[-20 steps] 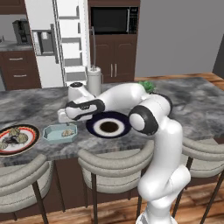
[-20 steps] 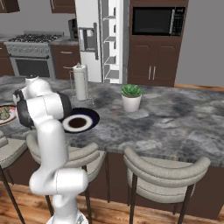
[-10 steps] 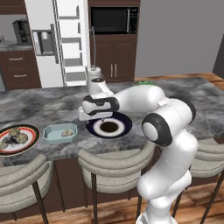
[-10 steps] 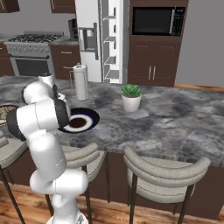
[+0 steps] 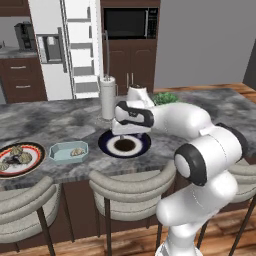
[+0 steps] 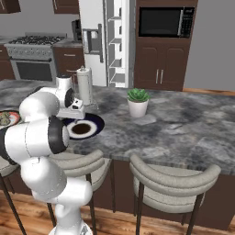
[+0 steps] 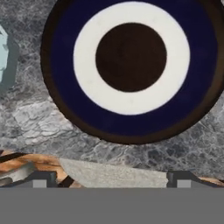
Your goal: Place two dumplings into each of the tupperware containers and then place the containers in the fridge.
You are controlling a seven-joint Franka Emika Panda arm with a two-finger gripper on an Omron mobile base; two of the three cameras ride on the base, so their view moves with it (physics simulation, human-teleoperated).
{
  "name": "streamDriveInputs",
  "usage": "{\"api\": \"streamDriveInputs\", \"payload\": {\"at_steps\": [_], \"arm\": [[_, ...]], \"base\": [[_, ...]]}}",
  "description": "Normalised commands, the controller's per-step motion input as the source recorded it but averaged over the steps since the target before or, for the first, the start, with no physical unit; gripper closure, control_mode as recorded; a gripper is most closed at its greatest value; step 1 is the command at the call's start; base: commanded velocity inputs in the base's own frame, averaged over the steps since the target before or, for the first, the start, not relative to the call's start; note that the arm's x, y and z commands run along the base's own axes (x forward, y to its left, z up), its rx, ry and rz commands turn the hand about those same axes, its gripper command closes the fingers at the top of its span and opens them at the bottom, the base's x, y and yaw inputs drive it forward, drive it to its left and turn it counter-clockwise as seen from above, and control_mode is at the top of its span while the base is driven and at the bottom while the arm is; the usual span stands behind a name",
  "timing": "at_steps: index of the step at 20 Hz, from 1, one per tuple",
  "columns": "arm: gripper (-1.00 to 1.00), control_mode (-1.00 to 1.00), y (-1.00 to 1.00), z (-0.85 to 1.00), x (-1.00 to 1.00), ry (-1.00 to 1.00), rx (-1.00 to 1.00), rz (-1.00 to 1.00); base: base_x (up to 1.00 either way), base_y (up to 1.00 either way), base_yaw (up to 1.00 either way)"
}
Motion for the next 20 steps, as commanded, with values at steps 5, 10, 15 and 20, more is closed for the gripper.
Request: {"api": "streamDriveInputs", "payload": {"at_steps": [5, 10, 15, 20], "arm": [[-1.00, -1.00, -0.85, 0.07, -0.27, 0.01, 0.00, 0.01], [-1.00, -1.00, -0.47, 0.10, -0.49, 0.00, 0.00, 0.04], [-1.00, -1.00, -0.04, 0.30, -0.34, 0.00, 0.00, 0.04], [-1.00, -1.00, -0.11, 0.33, -0.57, 0.00, 0.00, 0.00]], "base": [[0.00, 0.00, 0.00], [0.00, 0.00, 0.00], [0.00, 0.00, 0.00], [0.00, 0.00, 0.00]]}}
